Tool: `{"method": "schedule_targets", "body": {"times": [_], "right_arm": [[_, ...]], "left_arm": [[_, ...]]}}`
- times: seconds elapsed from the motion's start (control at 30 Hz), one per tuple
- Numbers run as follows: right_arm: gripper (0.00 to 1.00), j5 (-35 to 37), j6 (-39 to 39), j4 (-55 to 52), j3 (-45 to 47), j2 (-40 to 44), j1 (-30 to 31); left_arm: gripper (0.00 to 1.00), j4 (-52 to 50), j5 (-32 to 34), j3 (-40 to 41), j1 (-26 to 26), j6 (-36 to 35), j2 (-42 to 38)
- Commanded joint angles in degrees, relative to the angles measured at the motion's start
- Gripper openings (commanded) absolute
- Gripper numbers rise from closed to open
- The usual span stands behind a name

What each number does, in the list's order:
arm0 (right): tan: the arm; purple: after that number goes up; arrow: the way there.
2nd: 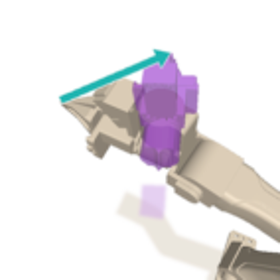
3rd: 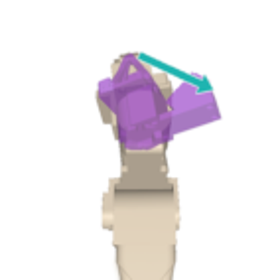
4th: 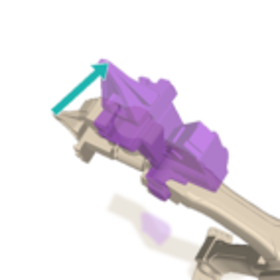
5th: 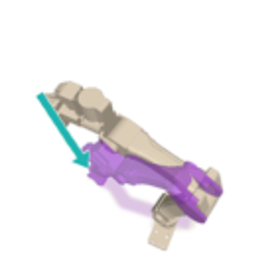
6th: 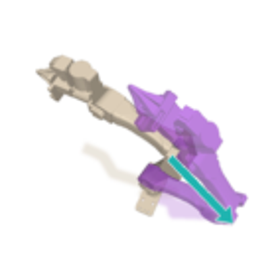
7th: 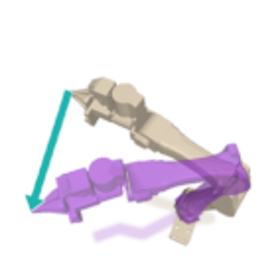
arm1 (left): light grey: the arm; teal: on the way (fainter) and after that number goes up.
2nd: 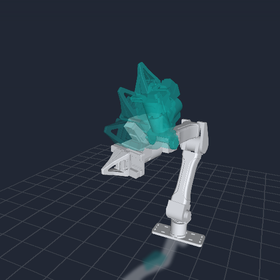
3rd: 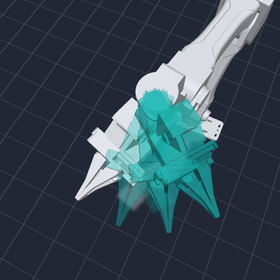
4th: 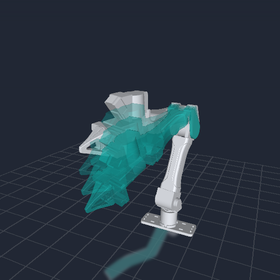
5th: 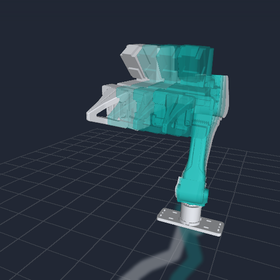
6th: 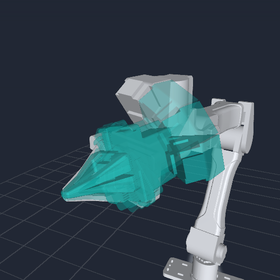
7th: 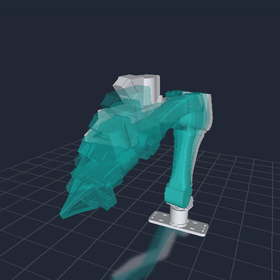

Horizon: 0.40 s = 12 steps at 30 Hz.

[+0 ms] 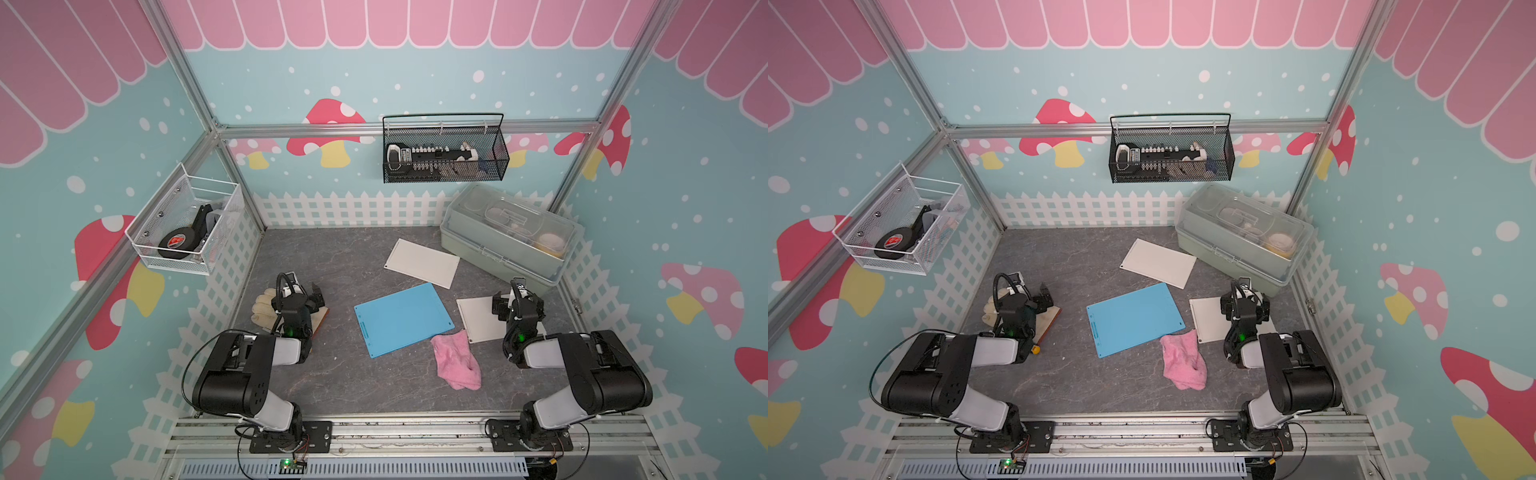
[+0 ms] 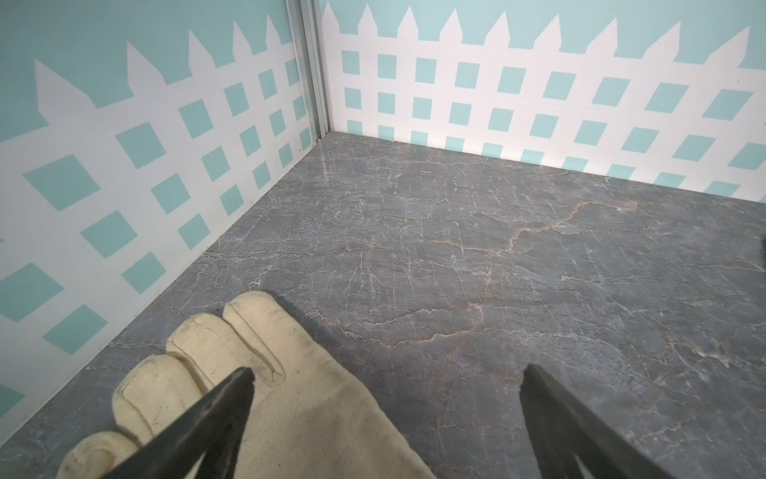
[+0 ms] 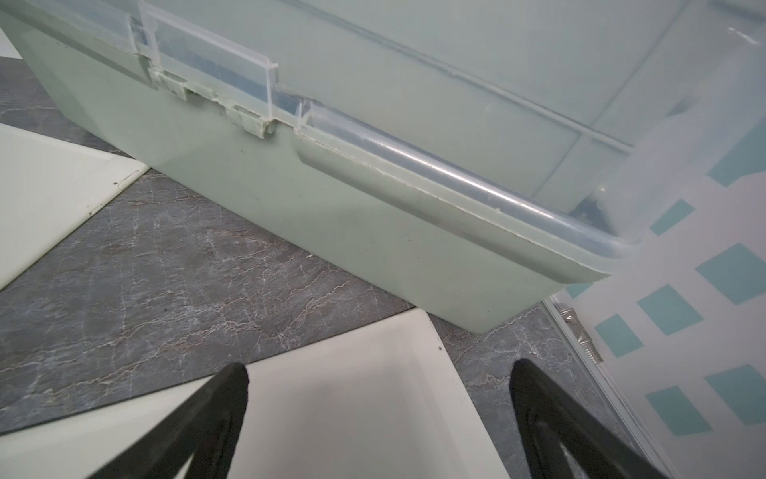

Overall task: Wipe the drawing tablet
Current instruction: Reset both arms

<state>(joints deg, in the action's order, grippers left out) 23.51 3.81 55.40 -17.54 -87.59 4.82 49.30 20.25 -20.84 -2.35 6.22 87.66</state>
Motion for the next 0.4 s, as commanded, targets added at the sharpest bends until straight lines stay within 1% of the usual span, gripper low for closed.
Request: {"method": "schedule_targets", "body": {"times": [0.0, 0.1, 0.27, 0.37], "right_arm": [[0.99, -0.1, -0.9, 2.6, -0.5, 0.1, -0.2], [0.99, 0.0, -0.9, 2.3, -0.5, 0.3, -0.2], [0.99, -0.9, -0.4, 0.6, -1.4, 0.1, -0.6], [0.99, -0.7, -0.5, 1.8, -0.7, 0.3, -0.6]], "left_arm": [[1.0, 3.3, -0.3, -0.5, 0.1, -0.3, 0.2], [0.99, 1.7, -0.6, -0.8, 0.1, 0.0, -0.3], [0.99, 2.3, -0.4, -0.7, 0.1, -0.1, -0.1], [0.99, 2.4, -0.4, -0.6, 0.1, -0.1, 0.0]]}}
